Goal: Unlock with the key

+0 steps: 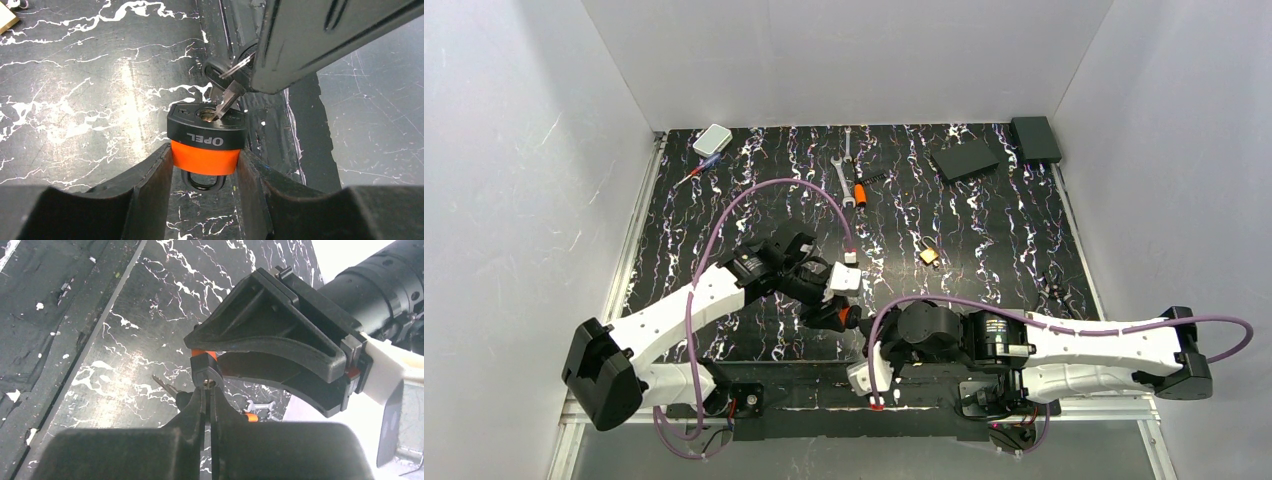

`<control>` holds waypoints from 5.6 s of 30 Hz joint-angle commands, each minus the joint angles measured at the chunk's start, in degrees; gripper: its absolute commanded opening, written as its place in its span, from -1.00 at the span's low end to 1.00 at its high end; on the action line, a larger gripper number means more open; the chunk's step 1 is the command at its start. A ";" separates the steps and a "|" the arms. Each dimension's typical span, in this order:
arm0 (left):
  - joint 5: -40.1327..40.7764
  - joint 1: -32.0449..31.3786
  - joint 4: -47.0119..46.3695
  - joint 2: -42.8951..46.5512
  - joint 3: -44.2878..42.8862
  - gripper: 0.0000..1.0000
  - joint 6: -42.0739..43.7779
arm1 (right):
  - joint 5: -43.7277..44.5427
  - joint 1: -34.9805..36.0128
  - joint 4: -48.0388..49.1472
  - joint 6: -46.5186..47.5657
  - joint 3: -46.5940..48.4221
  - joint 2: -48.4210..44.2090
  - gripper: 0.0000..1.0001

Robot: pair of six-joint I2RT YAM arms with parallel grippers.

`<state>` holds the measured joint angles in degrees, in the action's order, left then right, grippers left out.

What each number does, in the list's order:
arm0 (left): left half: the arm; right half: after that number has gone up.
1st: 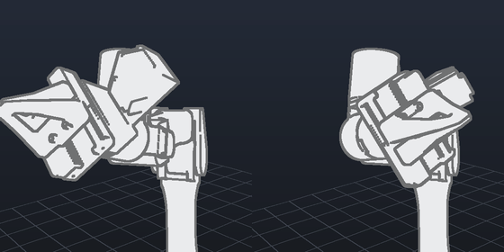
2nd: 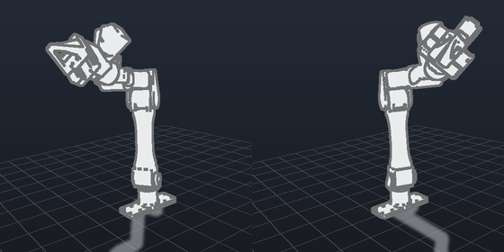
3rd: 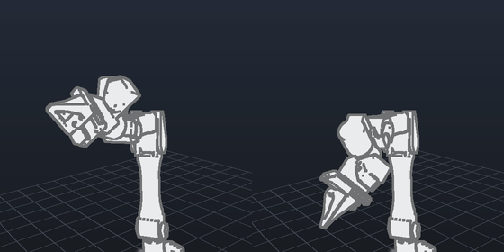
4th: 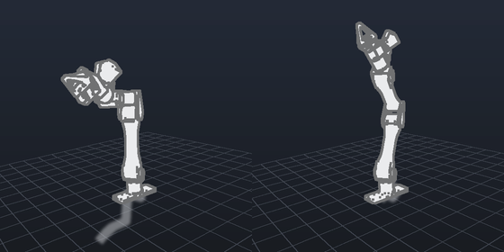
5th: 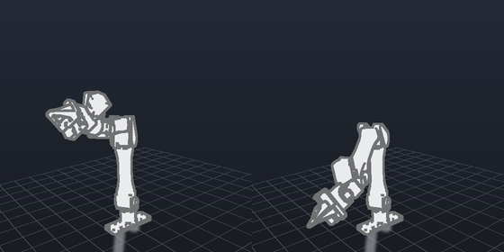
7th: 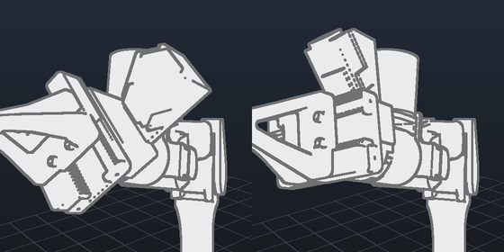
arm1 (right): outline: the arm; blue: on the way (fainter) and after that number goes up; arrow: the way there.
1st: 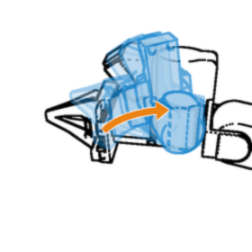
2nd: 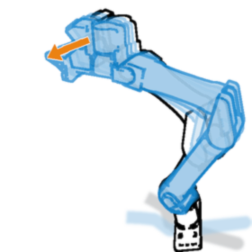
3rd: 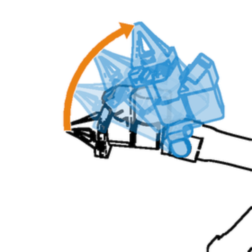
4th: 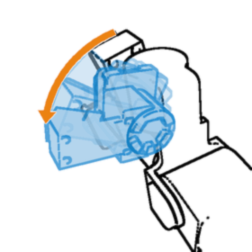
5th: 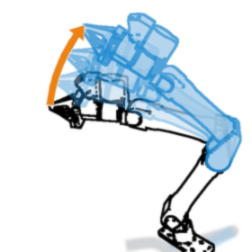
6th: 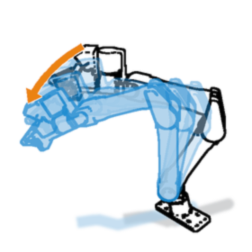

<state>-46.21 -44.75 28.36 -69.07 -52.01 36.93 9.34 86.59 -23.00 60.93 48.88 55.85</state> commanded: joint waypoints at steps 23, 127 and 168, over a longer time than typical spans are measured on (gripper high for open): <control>-6.63 -4.23 -10.98 10.75 5.52 -1.00 10.10 | -8.95 0.37 -0.85 2.10 0.24 -5.36 -0.97; -14.30 -7.67 -10.93 12.85 4.46 -1.00 14.52 | -3.82 2.30 13.96 -6.11 -10.79 -2.79 -0.97; -11.72 -7.68 -8.72 11.89 3.72 -1.00 14.80 | -2.75 2.36 10.27 -14.55 -8.94 -8.40 -0.05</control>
<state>-54.00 -51.99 21.57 -58.98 -45.60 51.42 4.53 89.27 -9.97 50.47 38.24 49.29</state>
